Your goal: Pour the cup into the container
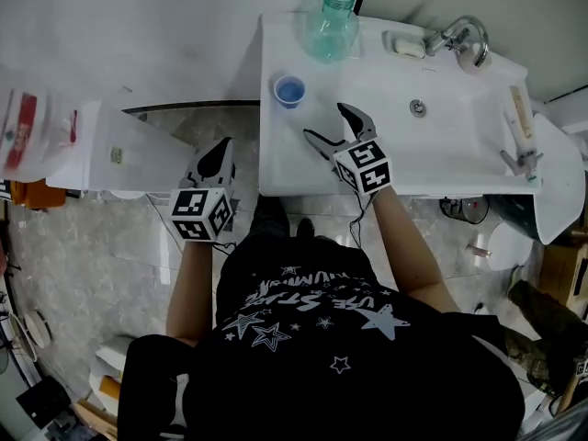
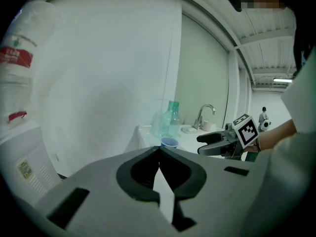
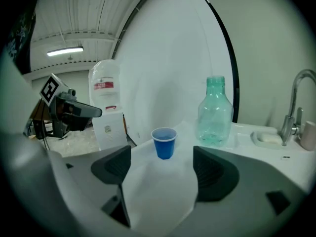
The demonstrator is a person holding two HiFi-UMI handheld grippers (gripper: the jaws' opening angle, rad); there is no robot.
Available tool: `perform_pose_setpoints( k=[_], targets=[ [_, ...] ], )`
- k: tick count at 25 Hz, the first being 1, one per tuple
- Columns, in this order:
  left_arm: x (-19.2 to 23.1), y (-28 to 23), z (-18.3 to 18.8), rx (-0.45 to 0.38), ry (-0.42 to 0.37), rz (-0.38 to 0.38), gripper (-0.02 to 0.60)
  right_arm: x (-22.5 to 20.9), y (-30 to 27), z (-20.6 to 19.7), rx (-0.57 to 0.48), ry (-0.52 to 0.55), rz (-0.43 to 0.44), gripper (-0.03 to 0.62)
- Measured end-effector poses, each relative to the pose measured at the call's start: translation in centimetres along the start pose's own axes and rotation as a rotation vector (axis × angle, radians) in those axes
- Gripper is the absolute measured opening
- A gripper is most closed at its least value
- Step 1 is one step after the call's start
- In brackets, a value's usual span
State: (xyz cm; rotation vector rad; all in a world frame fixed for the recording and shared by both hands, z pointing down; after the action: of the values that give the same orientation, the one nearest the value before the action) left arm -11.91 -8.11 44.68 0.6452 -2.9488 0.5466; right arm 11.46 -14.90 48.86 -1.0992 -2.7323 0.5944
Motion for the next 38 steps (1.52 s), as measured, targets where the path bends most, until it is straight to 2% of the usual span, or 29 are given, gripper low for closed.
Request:
perform_pose_setpoints(
  k=[14, 23, 27, 31, 38],
  targets=[
    [4.5, -7.2, 1.7, 0.045, -0.01, -0.073, 0.009, -1.3, -8.8, -0.6, 0.077, 0.028, 0.055, 0.397],
    [6.2, -10.1, 2.1, 0.07, 0.004, -0.106, 0.009, -1.0, -12.1, -0.9, 0.119, 0.063, 0.103, 0.391],
    [6.3, -10.7, 2.1, 0.075, 0.01, -0.113, 0.009, -1.0, -12.7, -0.9, 0.107, 0.062, 0.109, 0.383],
    [6.4, -11.0, 1.9, 0.083, 0.012, -0.115, 0.009, -1.0, -12.9, -0.4, 0.053, 0.057, 0.132, 0.366],
    [6.6, -11.0, 1.5, 0.103, 0.013, -0.106, 0.009, -0.8, -13.2, -0.2, 0.033, 0.082, 0.139, 0.308]
  ],
)
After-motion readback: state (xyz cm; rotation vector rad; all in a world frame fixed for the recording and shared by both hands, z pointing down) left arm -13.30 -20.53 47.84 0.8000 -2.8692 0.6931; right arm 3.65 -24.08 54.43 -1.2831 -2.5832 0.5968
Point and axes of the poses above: the fingertips, and each gripper's own axes: y backward along the fingers, x to its left, z out of its top, the point moved 5 cm from there along y, backward along the fingers, and after that the axes turned 1 degree about -z, right-handed, at the moved point
